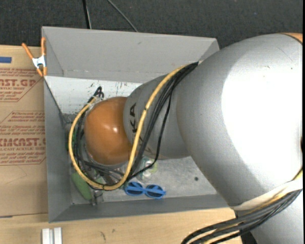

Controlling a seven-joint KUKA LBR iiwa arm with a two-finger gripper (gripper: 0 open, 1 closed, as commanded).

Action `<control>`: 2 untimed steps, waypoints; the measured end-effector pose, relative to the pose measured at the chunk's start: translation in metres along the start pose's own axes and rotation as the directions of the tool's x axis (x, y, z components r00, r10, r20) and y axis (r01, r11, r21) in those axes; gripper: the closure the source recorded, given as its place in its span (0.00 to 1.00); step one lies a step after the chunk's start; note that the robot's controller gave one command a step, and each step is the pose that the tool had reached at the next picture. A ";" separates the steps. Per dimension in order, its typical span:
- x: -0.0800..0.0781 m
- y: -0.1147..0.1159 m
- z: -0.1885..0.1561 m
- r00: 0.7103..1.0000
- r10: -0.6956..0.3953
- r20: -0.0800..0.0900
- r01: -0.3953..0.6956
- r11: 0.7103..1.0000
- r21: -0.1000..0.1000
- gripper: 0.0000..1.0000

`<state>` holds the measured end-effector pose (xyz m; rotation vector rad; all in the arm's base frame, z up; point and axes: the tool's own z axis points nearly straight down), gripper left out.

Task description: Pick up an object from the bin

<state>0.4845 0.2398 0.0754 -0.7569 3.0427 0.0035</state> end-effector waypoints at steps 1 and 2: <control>-0.001 0.000 -0.018 1.000 0.000 -0.003 0.000 1.000 0.000 1.00; -0.004 0.001 -0.110 1.000 0.000 0.003 0.000 1.000 0.001 1.00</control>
Offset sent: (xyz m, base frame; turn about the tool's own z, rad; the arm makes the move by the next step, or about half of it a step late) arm 0.0001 -0.0001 0.0174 0.0000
